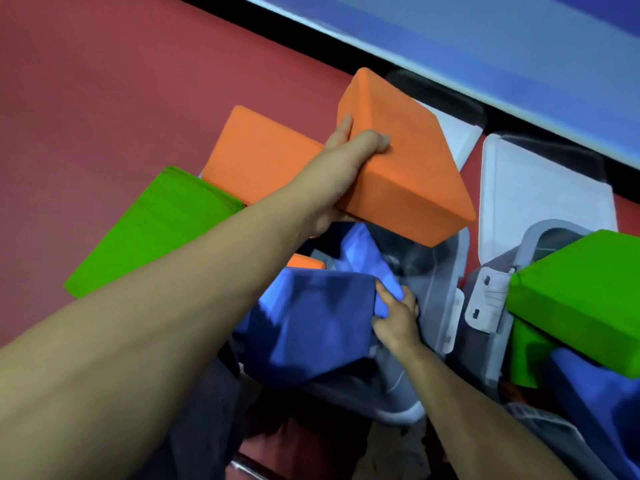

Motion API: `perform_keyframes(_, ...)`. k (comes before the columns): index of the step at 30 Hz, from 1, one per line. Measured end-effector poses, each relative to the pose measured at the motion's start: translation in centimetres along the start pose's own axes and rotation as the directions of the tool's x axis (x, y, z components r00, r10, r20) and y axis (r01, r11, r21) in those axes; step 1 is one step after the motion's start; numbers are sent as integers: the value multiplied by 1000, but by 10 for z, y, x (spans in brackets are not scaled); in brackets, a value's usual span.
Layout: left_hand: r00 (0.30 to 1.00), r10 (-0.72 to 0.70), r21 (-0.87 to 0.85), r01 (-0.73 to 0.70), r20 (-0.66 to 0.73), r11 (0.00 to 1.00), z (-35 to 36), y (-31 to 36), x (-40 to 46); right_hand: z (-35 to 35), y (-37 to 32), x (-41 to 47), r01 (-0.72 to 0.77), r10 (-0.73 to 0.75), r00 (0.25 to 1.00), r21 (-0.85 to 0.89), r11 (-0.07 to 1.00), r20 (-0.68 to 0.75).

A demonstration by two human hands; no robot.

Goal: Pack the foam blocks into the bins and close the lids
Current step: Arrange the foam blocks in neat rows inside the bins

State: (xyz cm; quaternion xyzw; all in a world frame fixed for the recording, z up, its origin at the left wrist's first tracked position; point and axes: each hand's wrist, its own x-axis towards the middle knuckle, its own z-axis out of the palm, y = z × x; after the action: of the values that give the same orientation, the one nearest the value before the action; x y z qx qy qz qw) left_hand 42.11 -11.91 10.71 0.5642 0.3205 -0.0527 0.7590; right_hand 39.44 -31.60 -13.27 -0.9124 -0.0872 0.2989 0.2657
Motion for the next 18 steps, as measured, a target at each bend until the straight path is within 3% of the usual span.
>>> perform_keyframes(3,999,-12,2,13,-31,1000,-12,1,-8,-17,-6,0,-10,21,998,175,984,-59)
perform_keyframes(7,991,-88,-34,85,-100,996,-19,-1,-20,-54,-37,-10,-52,60,998,199,979,-35)
perform_keyframes(13,986,-139,-289,108,-92,951,-27,10,-34,-91,-72,-14,23,-37,978,-68,997,-207)
perform_keyframes(18,996,-77,-382,54,-45,922,-37,21,-30,-96,-76,11,-4,-25,991,-214,977,-132)
